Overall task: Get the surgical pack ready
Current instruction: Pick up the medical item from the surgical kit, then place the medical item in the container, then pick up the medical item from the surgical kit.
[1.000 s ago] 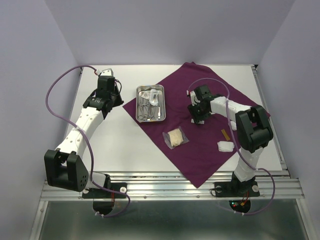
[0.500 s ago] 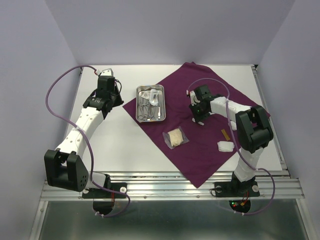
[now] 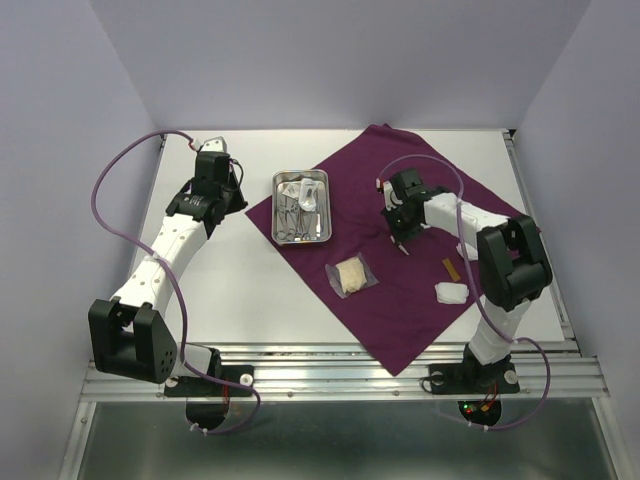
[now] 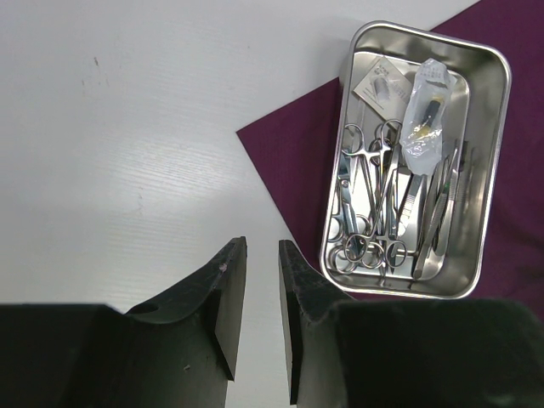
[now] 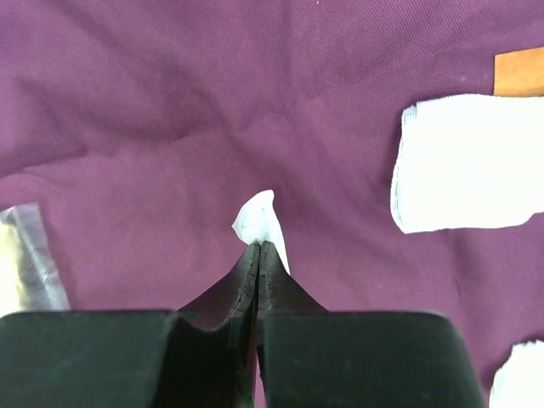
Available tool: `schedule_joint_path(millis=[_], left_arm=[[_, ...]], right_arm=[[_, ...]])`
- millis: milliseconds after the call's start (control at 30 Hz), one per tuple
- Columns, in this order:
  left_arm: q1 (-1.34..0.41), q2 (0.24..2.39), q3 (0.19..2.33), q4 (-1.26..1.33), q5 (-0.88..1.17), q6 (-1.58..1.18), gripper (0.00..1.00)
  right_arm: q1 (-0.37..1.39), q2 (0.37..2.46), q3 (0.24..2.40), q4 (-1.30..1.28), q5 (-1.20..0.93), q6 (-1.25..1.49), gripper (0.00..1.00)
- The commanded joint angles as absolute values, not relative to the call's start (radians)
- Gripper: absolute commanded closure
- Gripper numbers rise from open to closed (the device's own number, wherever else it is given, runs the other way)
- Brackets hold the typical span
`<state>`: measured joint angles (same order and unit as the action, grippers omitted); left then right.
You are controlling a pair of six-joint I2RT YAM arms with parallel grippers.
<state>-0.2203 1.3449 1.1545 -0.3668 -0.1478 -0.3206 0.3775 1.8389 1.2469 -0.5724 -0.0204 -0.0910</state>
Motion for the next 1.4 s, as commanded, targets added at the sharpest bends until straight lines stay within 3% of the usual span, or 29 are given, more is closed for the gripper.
schedule_joint_path(millis=[0, 167, 433, 667, 1367], left_arm=[[-0.215, 1.319, 1.183, -0.35, -0.15, -0.324, 0.67], [-0.215, 1.319, 1.178, -0.348, -0.15, -0.322, 0.67], [-0.215, 1.313, 1.175, -0.35, -0.167, -0.316, 0.67], [-0.215, 1.301, 1.167, -0.357, -0.176, -0.314, 0.67], [-0.215, 1.24, 1.118, -0.37, -0.176, -0.318, 0.67]], right_arm=[[0.391, 1.757, 1.281, -0.584, -0.051, -0.064, 0.99], [0.391, 1.723, 1.305, -0.561, -0.077, 0.017, 0.99], [0.451, 1.678, 1.342, -0.387, -0.147, 0.366, 0.99], [0.558, 1.761, 1.446, -0.272, -0.005, 0.635, 0.99], [0.64, 2.304, 2.029, -0.268, 0.232, 0.58, 0.99]])
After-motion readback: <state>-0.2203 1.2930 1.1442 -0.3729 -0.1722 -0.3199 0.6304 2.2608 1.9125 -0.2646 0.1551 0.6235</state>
